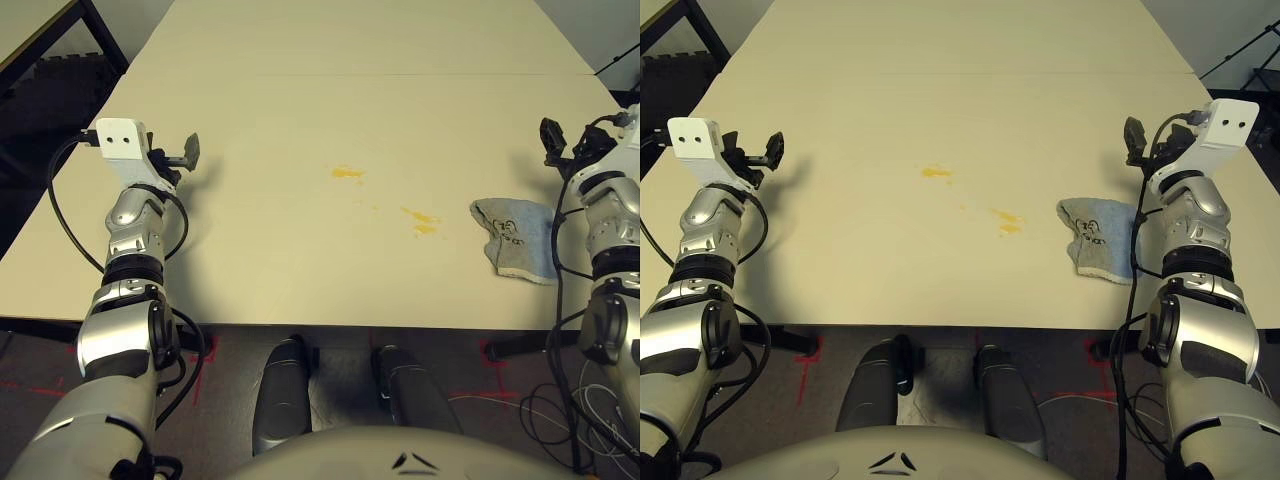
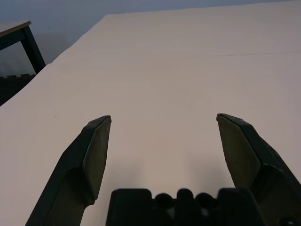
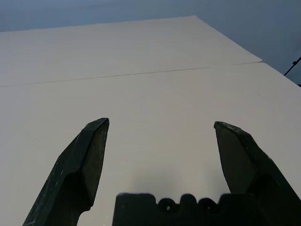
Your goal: Wipe the water off the table with a rag.
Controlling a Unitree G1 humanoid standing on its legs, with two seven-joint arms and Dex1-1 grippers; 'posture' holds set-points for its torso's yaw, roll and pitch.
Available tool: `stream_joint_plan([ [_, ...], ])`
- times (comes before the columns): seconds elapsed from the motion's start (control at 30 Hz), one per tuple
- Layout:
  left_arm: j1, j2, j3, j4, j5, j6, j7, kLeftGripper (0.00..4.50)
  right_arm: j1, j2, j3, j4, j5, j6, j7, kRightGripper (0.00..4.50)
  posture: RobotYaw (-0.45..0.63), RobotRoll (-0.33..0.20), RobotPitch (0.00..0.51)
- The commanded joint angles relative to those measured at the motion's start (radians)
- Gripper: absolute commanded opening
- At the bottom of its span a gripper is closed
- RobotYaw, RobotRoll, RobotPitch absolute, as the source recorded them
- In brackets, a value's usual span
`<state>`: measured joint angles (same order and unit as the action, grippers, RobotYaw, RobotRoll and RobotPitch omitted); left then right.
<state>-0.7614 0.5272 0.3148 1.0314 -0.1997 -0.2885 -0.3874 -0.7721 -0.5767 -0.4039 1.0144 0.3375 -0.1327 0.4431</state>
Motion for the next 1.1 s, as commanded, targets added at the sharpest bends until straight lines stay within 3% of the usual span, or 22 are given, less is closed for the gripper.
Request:
stream_joint_plan([
  [0.03,0.015,-0.004,0.001,-0.008,-0.002,-0.004,-0.003,4.50,-0.010,-0.002,0.001,0.011,-0.009,-0.006,0.002,4.45,0.08,0.000,0.163],
  [0.33,-0.005,-0.029,-0.004,-0.015,-0.008,-0.003,-0.017,4.50,0.006,-0.017,-0.007,-0.003,-0.006,0.002,0.004,4.45,0.06,0.000,0.176],
  [0.6,-0.015,-0.041,-0.005,-0.020,-0.033,0.016,-0.128,4.50,0.019,-0.030,-0.006,-0.024,-0.007,0.013,0.005,4.45,0.00,0.000,0.190],
  [0.93,-0.019,-0.059,-0.006,-0.101,-0.125,0.117,-0.375,4.50,0.027,-0.008,-0.007,-0.043,-0.004,0.006,-0.007,4.45,-0.03,0.000,0.180],
  [1.1,0.038,-0.078,-0.038,-0.239,-0.174,0.209,-0.528,4.50,0.023,0.000,-0.005,-0.035,-0.006,0.002,-0.008,4.45,-0.01,0.000,0.174],
])
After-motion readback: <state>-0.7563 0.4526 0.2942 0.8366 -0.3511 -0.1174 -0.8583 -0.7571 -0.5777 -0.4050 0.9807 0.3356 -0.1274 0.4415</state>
